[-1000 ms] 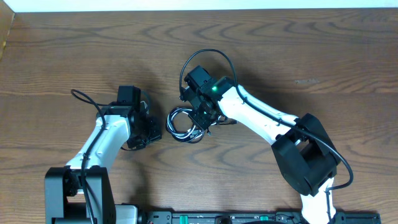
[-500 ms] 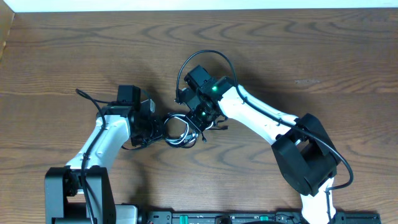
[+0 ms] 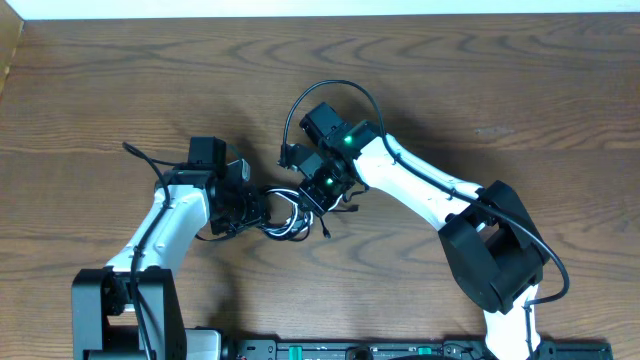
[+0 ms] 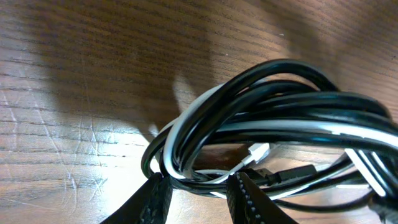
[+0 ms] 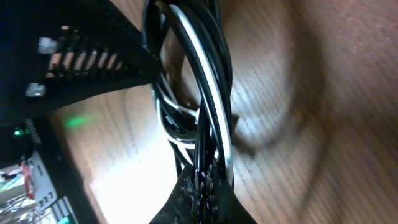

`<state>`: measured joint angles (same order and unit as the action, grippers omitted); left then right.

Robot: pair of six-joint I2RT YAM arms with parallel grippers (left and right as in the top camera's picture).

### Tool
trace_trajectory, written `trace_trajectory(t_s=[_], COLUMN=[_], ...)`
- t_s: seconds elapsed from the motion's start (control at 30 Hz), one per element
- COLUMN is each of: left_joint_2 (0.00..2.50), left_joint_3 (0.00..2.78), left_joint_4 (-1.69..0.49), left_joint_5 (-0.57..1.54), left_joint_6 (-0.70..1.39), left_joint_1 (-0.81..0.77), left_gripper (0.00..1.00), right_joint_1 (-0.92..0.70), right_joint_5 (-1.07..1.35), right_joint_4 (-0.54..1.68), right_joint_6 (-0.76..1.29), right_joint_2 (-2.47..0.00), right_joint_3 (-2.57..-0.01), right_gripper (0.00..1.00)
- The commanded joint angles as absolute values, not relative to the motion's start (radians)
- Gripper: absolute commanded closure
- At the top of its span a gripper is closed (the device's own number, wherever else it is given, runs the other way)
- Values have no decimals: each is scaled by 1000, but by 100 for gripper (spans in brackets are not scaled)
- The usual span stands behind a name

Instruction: Untangle cables

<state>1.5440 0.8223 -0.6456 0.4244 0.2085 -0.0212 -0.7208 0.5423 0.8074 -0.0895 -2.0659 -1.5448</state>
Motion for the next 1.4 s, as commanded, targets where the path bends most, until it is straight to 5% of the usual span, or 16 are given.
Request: trace_trajectory(t_s=[0.0, 0.27, 0.37, 0.73, 1.03, 1.37], left_joint_2=[1550, 1550, 1550, 1550, 1550, 1550], left_joint_3=[810, 810, 810, 810, 810, 810], left_joint_4=[-645, -645, -646, -645, -647, -649], left_joint_5=[433, 356, 294, 302, 302, 306], left_joint_6=[195, 195, 196, 223, 223, 223], left_joint_1=[-16, -16, -16, -16, -16, -16], left_gripper=[66, 65, 44, 44, 92, 92], right_joint_1=[-715, -691, -685, -724, -733, -733], right_joint_5=[635, 699, 699, 760, 759, 759], right_joint_4=[808, 823, 844, 846, 845, 844], right_joint_6=[-111, -126, -133, -197, -199, -199], right_joint_2=[-2069, -2069, -2069, -2069, -2069, -2069], right_joint_3=[-1561, -1561, -1561, -1561, -1561, -1561], right_gripper=[99, 99, 99, 99, 99, 99])
